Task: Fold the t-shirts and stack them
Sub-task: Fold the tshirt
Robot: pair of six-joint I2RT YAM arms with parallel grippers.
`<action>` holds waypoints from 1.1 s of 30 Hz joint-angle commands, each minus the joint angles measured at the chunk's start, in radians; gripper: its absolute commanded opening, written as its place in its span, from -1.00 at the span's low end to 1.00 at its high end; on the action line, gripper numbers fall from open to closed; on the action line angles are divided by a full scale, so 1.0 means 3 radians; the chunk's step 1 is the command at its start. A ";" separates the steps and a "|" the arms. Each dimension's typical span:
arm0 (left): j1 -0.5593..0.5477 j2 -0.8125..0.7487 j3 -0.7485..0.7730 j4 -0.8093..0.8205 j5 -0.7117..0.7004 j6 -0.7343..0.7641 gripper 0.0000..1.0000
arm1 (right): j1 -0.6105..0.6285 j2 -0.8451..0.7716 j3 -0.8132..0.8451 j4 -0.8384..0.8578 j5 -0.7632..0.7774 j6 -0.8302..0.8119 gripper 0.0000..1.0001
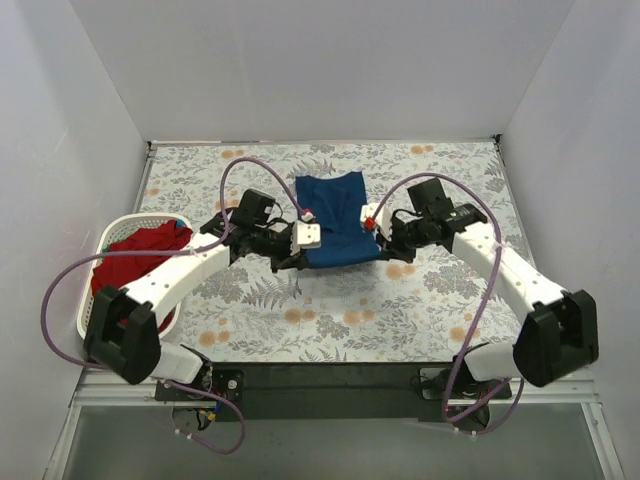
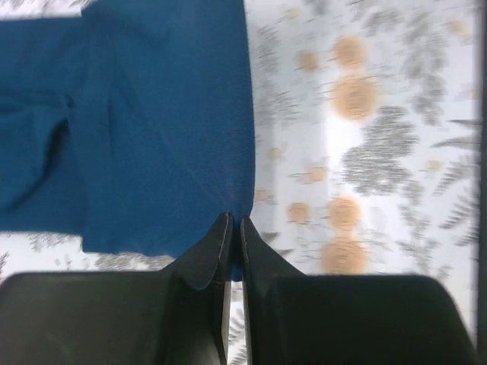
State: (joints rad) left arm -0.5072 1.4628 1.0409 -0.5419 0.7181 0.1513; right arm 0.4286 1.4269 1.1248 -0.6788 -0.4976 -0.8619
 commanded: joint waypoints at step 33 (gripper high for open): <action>0.0837 0.1407 0.1030 -0.0367 0.0403 -0.0586 -1.00 | -0.0084 0.2396 0.2462 -0.0907 -0.0576 -0.0369 -0.97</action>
State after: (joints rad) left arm -0.2661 1.8515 1.3048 -0.7418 0.8722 0.0212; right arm 0.4118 2.0937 1.7805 -0.9371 -0.6521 -0.9680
